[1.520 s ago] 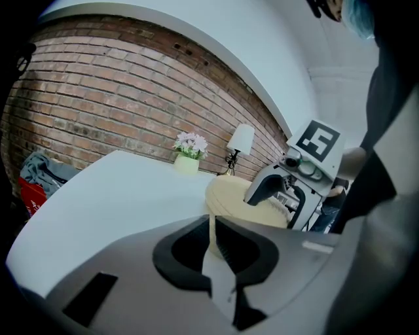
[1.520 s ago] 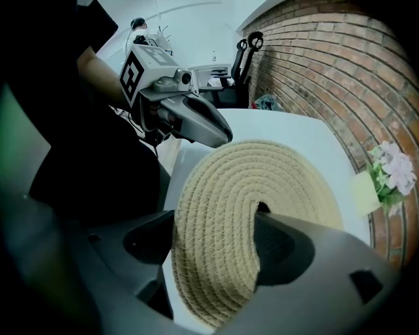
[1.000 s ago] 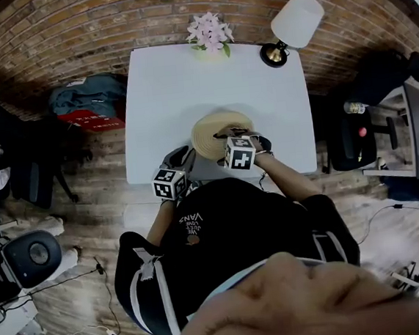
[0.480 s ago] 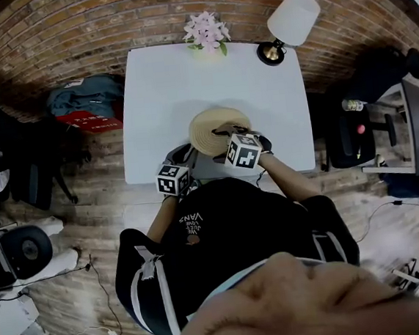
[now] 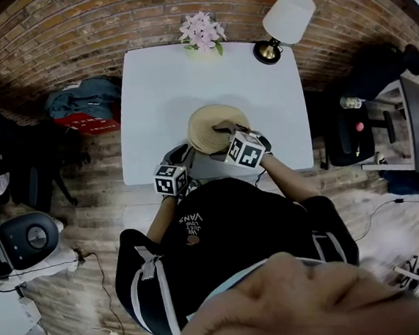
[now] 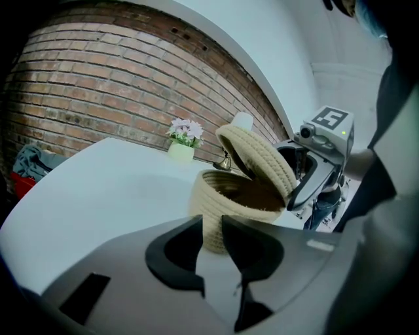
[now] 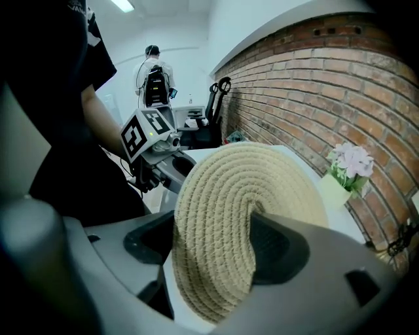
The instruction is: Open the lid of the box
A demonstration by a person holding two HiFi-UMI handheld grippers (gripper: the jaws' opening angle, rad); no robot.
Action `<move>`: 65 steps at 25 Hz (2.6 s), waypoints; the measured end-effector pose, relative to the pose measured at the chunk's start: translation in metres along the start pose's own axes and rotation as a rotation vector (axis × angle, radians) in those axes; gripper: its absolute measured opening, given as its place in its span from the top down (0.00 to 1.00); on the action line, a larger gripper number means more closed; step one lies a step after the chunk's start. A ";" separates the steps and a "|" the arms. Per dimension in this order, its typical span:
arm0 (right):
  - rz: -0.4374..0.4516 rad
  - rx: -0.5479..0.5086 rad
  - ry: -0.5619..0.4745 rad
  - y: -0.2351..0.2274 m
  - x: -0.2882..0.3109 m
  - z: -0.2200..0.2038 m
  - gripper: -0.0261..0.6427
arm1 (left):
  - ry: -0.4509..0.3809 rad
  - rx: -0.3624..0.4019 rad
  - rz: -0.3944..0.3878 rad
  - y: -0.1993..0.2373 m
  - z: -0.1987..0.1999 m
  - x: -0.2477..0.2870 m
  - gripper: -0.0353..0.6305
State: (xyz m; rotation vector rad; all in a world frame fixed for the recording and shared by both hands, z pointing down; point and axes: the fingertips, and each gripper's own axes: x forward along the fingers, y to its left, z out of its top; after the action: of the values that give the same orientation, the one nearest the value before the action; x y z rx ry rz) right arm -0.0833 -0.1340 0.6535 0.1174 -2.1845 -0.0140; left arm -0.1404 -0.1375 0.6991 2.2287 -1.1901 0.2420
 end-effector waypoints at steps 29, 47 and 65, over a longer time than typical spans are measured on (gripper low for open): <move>-0.115 0.334 -0.431 -0.035 -0.074 0.010 0.46 | -0.117 -0.059 0.159 0.001 0.038 -0.025 0.82; -0.308 0.580 -0.695 -0.078 -0.147 -0.026 0.46 | -0.266 0.024 0.176 -0.036 0.098 -0.032 0.82; -0.385 0.659 -0.755 -0.078 -0.188 -0.083 0.46 | -0.312 0.086 0.154 -0.079 0.112 -0.026 0.83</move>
State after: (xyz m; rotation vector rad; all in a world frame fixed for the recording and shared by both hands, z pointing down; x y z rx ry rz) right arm 0.0982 -0.1923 0.5445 1.0473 -2.7868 0.5211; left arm -0.1043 -0.1513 0.5647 2.3099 -1.5449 0.0035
